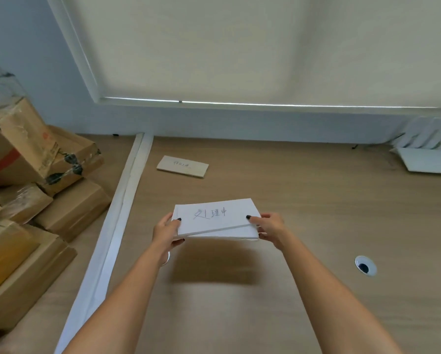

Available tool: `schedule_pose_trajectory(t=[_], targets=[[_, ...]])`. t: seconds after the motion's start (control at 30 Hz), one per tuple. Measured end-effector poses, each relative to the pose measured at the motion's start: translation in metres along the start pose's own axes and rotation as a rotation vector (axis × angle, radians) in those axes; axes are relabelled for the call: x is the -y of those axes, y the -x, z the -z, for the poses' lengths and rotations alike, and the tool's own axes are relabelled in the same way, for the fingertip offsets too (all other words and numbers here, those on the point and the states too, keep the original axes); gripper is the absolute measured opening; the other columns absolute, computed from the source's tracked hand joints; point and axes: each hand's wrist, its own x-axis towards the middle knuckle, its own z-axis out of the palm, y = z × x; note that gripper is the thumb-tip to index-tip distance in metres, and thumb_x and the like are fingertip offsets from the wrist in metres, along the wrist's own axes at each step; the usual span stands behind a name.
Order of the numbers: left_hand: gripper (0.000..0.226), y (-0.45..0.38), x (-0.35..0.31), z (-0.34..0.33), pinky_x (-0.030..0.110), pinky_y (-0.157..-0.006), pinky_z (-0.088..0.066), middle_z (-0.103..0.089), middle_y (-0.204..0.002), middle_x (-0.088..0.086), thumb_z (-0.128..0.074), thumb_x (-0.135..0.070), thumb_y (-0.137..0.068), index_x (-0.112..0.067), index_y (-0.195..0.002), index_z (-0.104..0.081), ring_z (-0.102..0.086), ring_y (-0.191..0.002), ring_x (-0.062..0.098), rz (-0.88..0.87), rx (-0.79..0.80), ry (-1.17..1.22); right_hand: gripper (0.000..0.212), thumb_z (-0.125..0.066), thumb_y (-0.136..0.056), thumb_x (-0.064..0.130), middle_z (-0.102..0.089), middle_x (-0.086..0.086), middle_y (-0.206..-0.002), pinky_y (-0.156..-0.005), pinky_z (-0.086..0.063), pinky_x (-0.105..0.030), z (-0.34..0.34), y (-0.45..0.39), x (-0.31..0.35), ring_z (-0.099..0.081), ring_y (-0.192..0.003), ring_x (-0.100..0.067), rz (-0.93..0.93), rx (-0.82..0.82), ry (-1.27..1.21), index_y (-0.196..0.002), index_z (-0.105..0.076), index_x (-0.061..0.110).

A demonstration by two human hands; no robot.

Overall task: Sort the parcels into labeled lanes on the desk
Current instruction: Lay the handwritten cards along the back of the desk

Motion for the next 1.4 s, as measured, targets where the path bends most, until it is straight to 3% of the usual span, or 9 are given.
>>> schedule_pose_trajectory(t=[0.1,0.3,0.47,0.6,0.73,0.87,1.0,1.2,1.4], targets=[[0.048,-0.026,0.006,-0.016,0.030,-0.059,-0.048,-0.059,-0.108,0.009,-0.044,-0.003,-0.093,-0.016,-0.139,-0.042,-0.056,-0.077,0.019,-0.008,-0.020,0.031,0.022,-0.075,-0.079,0.020,-0.062,-0.007,-0.082,-0.051,-0.044,-0.022,0.005,-0.031,-0.002,-0.058,-0.060,-0.013,0.052,-0.111,0.020,-0.079,-0.055,0.011],[0.047,-0.080,0.013,-0.044,0.021,-0.043,-0.051,-0.057,-0.108,0.009,-0.039,0.003,-0.095,-0.013,-0.139,-0.042,-0.054,-0.069,0.016,0.001,-0.074,0.007,0.019,-0.073,-0.080,0.012,-0.060,-0.008,-0.066,-0.048,-0.047,-0.019,0.011,-0.094,-0.006,-0.053,-0.052,-0.014,0.000,-0.234,-0.176,-0.091,-0.064,-0.001],[0.046,-0.128,0.015,-0.059,0.031,-0.056,-0.047,-0.056,-0.114,0.012,-0.038,-0.002,-0.096,-0.015,-0.140,-0.042,-0.053,-0.078,0.020,0.000,-0.138,-0.036,0.013,-0.065,-0.083,-0.001,-0.062,-0.012,-0.066,-0.088,-0.055,-0.036,0.018,-0.145,-0.004,-0.061,-0.063,-0.021,-0.041,-0.291,-0.317,-0.094,-0.063,-0.007],[0.044,-0.156,0.018,-0.061,0.031,-0.057,-0.047,-0.057,-0.125,0.014,-0.038,-0.004,-0.096,-0.016,-0.139,-0.044,-0.052,-0.091,0.023,0.005,-0.164,-0.093,0.009,-0.062,-0.082,-0.004,-0.062,-0.011,-0.068,-0.076,-0.056,-0.028,0.013,-0.177,0.009,-0.061,-0.054,-0.018,-0.035,-0.308,-0.348,-0.091,-0.061,-0.004],[0.043,-0.169,0.023,-0.059,0.030,-0.052,-0.048,-0.057,-0.112,0.012,-0.038,-0.002,-0.095,-0.015,-0.135,-0.047,-0.052,-0.082,0.021,0.027,-0.148,-0.094,0.006,-0.062,-0.082,-0.006,-0.061,-0.009,-0.073,-0.042,-0.051,-0.014,-0.008,-0.198,0.026,-0.061,-0.046,-0.015,-0.011,-0.291,-0.359,-0.086,-0.061,-0.002],[0.041,-0.174,0.021,-0.051,0.031,-0.053,-0.048,-0.056,-0.109,0.010,-0.038,-0.002,-0.094,-0.015,-0.132,-0.051,-0.053,-0.081,0.021,0.023,-0.105,-0.098,0.008,-0.062,-0.082,-0.007,-0.059,-0.007,-0.065,-0.045,-0.052,-0.014,-0.030,-0.214,0.039,-0.061,-0.052,-0.018,0.002,-0.296,-0.364,-0.076,-0.060,-0.001],[0.040,-0.180,0.019,-0.044,0.032,-0.055,-0.046,-0.058,-0.106,0.010,-0.039,-0.002,-0.094,-0.016,-0.129,-0.052,-0.054,-0.075,0.018,0.025,-0.074,-0.086,0.006,-0.062,-0.082,-0.006,-0.058,-0.005,-0.064,-0.048,-0.053,-0.015,-0.036,-0.226,0.041,-0.061,-0.052,-0.017,0.019,-0.332,-0.382,-0.083,-0.062,0.000],[0.040,-0.185,0.016,-0.044,0.032,-0.055,-0.045,-0.059,-0.090,0.004,-0.039,-0.002,-0.094,-0.017,-0.127,-0.054,-0.054,-0.073,0.019,0.024,-0.047,-0.070,0.014,-0.061,-0.085,-0.002,-0.055,-0.003,-0.058,-0.073,-0.057,-0.029,-0.009,-0.245,0.041,-0.059,-0.053,-0.014,0.015,-0.487,-0.380,-0.098,-0.066,-0.004],[0.039,-0.194,0.012,-0.049,0.031,-0.055,-0.045,-0.060,-0.099,0.008,-0.039,-0.002,-0.094,-0.017,-0.127,-0.054,-0.055,-0.073,0.018,0.004,-0.022,-0.087,0.024,-0.056,-0.087,-0.003,-0.059,-0.004,-0.065,-0.065,-0.051,-0.023,0.008,-0.267,0.055,-0.055,-0.049,-0.010,0.075,-0.554,-0.387,-0.110,-0.066,-0.005]])
